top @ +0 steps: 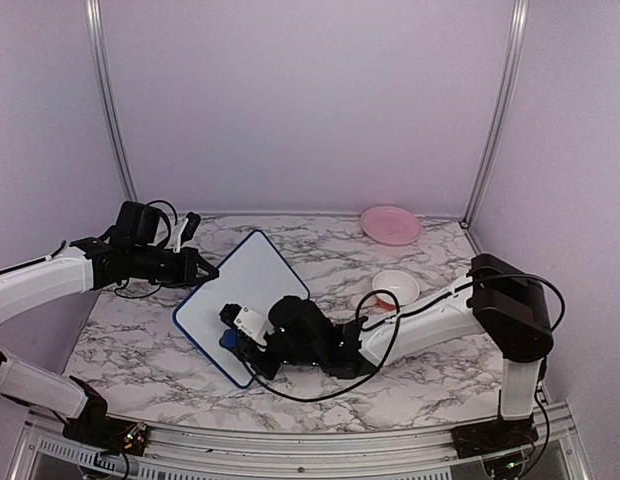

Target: Erase the whiteboard

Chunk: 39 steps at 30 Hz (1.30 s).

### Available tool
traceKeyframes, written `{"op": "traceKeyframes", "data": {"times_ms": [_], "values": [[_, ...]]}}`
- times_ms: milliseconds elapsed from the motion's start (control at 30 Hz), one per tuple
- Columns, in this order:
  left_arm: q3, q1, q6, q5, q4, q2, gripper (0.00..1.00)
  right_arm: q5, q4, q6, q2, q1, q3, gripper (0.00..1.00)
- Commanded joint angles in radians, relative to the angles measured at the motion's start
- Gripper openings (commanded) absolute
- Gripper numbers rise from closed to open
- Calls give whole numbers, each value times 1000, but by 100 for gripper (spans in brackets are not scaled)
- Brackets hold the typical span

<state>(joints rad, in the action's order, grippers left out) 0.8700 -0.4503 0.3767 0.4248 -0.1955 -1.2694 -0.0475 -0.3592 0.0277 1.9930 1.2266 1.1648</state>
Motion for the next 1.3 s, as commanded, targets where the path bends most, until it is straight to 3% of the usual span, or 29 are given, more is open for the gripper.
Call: {"op": "traceKeyframes", "data": {"times_ms": [0,667,1267], "values": [[-13,4,-24,-10,0,-19,0,74,-46,38,36,41,13,0],[-12,10,-38,14,-1,-34,0,9,-83,17,61,-176,26,0],[-2,12,-39,22,0,-55,0,120,-105,-8,33,-56,-19,0]]}}
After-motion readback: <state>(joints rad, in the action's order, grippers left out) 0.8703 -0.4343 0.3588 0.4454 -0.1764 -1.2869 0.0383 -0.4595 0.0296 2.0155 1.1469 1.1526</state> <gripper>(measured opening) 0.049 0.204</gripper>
